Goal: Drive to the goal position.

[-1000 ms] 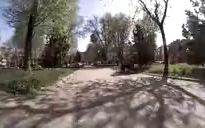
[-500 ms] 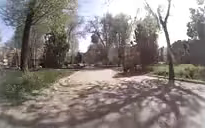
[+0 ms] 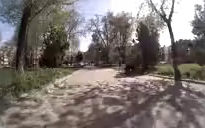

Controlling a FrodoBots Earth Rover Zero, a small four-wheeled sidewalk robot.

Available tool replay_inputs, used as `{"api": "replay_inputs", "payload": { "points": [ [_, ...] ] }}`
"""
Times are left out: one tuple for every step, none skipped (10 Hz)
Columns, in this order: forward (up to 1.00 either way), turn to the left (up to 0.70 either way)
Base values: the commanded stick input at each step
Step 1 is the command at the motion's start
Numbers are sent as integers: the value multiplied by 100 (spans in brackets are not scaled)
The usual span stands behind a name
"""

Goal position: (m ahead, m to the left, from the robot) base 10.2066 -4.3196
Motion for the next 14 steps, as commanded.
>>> {"api": "replay_inputs", "payload": {
  "points": [
    [70, 0],
    [70, 0],
    [70, 0],
    [70, 0],
    [70, 0],
    [70, 11],
    [70, 24],
    [70, 31],
    [70, 13],
    [70, 0],
    [70, 0],
    [70, 0],
    [70, 0],
    [70, 0]
  ]
}}
